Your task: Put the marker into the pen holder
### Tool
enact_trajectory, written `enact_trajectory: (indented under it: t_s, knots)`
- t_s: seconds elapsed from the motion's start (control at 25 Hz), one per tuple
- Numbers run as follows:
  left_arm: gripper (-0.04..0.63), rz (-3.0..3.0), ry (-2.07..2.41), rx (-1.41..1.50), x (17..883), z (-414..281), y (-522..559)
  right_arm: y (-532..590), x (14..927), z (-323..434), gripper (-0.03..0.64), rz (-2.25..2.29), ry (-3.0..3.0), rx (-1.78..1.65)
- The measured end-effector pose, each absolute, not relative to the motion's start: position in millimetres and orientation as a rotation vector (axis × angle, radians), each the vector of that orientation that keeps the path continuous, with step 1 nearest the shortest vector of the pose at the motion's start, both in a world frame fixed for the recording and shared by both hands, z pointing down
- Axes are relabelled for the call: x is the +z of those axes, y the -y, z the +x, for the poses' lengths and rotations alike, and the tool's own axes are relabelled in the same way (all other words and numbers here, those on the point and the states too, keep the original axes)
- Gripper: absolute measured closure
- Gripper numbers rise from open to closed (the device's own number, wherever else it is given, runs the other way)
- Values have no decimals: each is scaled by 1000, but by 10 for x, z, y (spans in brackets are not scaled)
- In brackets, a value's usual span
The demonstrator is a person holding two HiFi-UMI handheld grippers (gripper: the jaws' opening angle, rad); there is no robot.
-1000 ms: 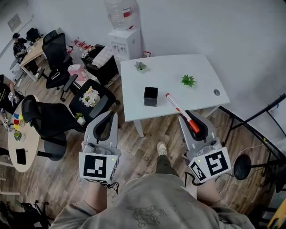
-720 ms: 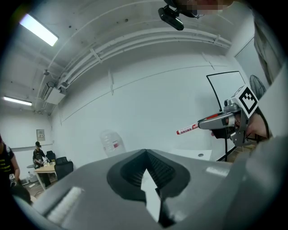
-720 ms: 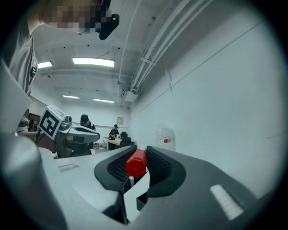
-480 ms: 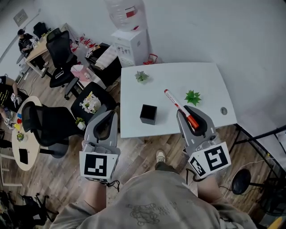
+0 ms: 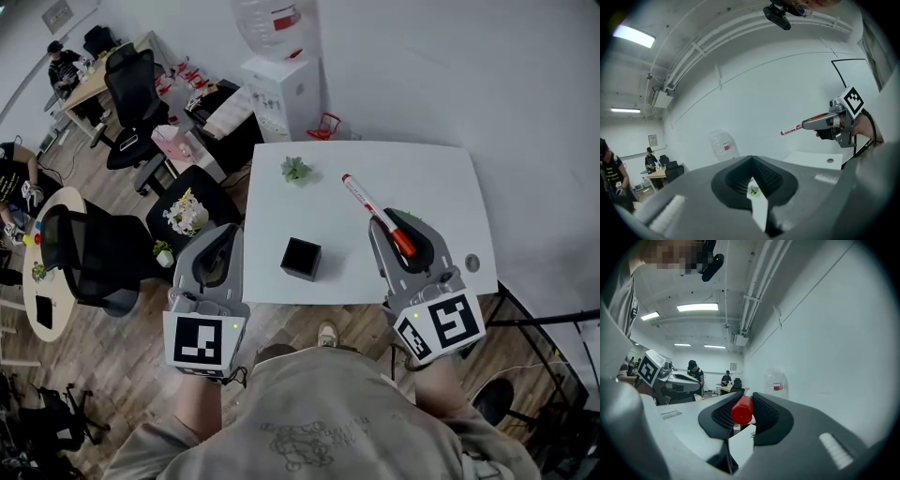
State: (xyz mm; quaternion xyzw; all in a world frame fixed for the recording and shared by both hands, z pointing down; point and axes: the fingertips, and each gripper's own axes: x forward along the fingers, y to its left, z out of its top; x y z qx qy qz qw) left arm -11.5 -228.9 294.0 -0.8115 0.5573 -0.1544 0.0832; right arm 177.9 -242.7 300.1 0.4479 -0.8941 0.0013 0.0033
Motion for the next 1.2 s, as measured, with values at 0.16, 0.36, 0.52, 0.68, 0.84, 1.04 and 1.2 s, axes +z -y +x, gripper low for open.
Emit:
enact_trajectory:
  t_s: [0.16,0.36,0.52,0.68,0.84,1.04,1.2]
  knots:
    - [595,-2406,-1691,-462,2914,-136,2399,2573,3022,1693,518,1348,2819,7]
    - [595,-2390,-1710,-463,2937,-227,2504,2675,3100,1552,518,1291,2824,17]
    - [595,-2412,-1694,-469,2999,-306,2577,2728,3132,1449,518,1291,2812,15]
    - [595,-2429,-1658,-471,3040,-382,2685,2768,3112,1418,518,1333,2776,3]
    - [595,-2455,-1612,-429,2928,-454,2792,2781,3041,1309,518,1348,2744,-12]
    - [595,-2487,-1562,-417,2960,-574,2896,2737,3026,1139,518,1351,2700,-19]
    - [595,-2529,-1513,-418,2997,-561,2952,2747,3116,1075,518,1347,2656,4]
